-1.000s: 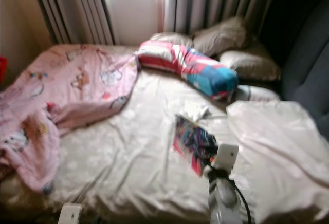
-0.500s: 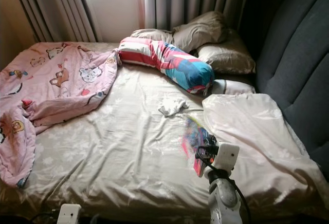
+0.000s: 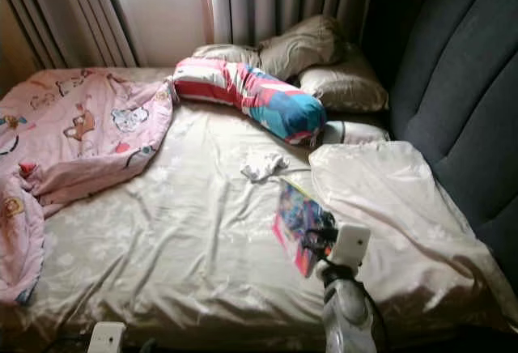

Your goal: Clean up the room

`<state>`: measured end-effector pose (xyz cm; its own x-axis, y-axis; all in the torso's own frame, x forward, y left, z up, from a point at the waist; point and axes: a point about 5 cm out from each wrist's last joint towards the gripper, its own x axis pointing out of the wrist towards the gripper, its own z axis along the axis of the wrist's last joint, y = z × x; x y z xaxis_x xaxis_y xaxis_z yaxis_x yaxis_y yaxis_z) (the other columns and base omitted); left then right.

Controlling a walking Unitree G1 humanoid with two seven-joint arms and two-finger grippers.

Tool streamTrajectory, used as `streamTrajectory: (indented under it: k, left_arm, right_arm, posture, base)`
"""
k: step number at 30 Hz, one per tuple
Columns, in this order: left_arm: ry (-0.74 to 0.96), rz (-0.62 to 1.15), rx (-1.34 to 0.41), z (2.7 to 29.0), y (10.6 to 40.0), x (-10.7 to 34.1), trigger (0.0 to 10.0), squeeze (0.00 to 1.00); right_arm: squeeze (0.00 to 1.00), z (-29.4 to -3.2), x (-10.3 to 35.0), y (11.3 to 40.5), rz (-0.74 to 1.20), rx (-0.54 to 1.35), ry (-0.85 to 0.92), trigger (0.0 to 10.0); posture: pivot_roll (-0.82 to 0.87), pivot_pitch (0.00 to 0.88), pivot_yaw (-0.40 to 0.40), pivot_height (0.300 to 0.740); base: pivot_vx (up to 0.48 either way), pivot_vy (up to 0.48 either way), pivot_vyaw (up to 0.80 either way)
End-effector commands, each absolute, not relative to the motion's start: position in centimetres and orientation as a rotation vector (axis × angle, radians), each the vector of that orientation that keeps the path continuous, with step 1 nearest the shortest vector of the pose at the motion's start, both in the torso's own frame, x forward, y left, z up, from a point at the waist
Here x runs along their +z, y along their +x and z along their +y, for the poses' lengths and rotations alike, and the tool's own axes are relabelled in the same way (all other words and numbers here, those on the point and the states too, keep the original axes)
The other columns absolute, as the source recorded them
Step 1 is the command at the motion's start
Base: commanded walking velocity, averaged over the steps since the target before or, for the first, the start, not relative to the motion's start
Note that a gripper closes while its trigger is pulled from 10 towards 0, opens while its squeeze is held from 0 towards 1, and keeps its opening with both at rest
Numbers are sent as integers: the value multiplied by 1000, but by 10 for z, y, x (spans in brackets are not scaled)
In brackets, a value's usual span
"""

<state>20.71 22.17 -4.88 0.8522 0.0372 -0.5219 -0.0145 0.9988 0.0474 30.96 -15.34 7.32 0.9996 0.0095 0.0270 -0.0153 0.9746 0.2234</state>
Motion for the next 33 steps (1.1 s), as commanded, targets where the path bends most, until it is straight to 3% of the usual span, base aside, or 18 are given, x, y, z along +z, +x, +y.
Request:
streamTrajectory:
  k: [1, 33]
  left_arm:
    - [34, 597, 46, 226, 196, -55, 10000, 0]
    - [33, 605, 26, 223, 196, -57, 10000, 0]
  right_arm:
    - [0, -152, 81, 312, -62, 17, 228, 10000]
    - [0, -150, 81, 313, -63, 22, 230, 10000]
  posture:
    - [34, 192, -1, 740]
    - [33, 182, 3, 740]
  base:
    - [0, 0, 0]
    - [0, 0, 0]
